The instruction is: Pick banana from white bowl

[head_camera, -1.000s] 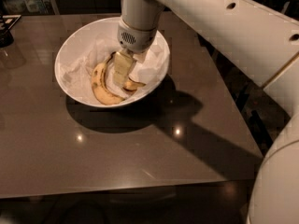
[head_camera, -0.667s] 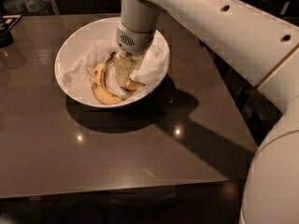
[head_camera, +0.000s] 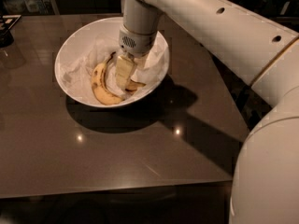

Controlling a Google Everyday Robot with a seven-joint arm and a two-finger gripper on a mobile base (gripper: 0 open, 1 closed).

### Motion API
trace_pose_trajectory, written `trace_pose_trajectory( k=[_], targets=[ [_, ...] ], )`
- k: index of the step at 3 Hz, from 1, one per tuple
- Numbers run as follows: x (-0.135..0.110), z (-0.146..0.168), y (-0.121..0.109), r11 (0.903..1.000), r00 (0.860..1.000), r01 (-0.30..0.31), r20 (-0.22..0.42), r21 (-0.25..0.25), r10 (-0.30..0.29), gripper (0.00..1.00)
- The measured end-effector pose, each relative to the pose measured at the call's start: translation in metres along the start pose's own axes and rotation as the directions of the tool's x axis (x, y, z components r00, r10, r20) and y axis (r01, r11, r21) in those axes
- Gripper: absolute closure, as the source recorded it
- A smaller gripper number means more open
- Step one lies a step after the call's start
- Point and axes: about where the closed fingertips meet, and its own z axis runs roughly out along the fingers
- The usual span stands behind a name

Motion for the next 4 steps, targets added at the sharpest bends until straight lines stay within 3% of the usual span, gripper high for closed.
trace_pose_trajectory(
  k=[1,3,4],
  targets=[
    [0.002,0.012,-0.003,0.9996,1.000,-0.014,-0.017,-0.025,0.014,0.37],
    [0.006,0.025,-0.005,0.9979,0.999,-0.030,-0.042,-0.058,0.028,0.51],
    [0.006,0.028,-0.005,0.9972,0.998,-0.032,-0.052,-0.067,0.029,0.50]
  ],
)
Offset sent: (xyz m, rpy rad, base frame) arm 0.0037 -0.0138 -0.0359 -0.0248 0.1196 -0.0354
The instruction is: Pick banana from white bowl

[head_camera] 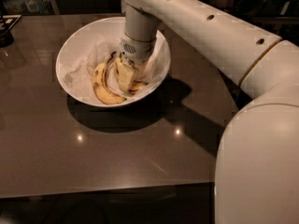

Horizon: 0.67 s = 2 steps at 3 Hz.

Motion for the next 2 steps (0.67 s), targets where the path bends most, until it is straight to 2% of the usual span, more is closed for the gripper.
trace_pose_trajectory(
  k=[2],
  targets=[
    [0.0002,0.0015,-0.0004,1.0000,1.000,-0.004,-0.005,-0.007,0.004,0.92]
  ],
)
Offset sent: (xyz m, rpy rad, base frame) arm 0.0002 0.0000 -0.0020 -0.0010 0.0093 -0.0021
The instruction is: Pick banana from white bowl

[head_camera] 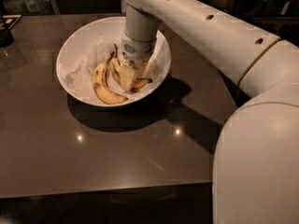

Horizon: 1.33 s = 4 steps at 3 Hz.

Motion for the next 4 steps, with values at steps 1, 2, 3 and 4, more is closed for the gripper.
trace_pose_trajectory(
  k=[1,2,3,4],
  targets=[
    [-0.003,-0.004,0.006,0.9997,1.000,0.017,0.009,0.018,-0.018,1.00],
    [-0.004,-0.014,0.019,0.9982,0.999,0.041,0.027,0.044,-0.042,1.00],
    [-0.005,-0.020,0.025,0.9972,0.998,0.054,0.038,0.051,-0.056,1.00],
    [-0.006,-0.028,0.034,0.9954,0.994,0.091,0.061,0.032,-0.093,1.00]
  ],
)
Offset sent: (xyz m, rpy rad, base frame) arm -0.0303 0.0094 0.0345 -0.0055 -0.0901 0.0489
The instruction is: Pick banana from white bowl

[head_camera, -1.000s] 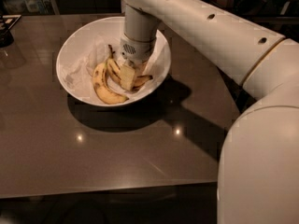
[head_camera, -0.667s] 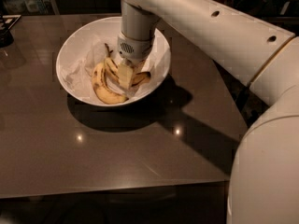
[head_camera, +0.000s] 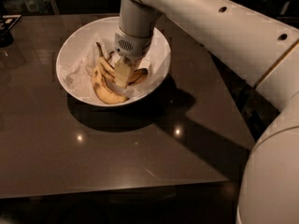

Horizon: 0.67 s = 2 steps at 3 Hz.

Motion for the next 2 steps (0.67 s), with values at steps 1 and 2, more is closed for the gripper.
trace_pose_trajectory(
  k=[1,2],
  targets=[
    [-0.004,-0.018,0.017,0.9972,0.997,0.073,0.040,-0.019,-0.072,1.00],
    [-0.007,-0.033,0.030,0.9913,0.989,0.129,0.074,-0.025,-0.127,1.00]
  ],
)
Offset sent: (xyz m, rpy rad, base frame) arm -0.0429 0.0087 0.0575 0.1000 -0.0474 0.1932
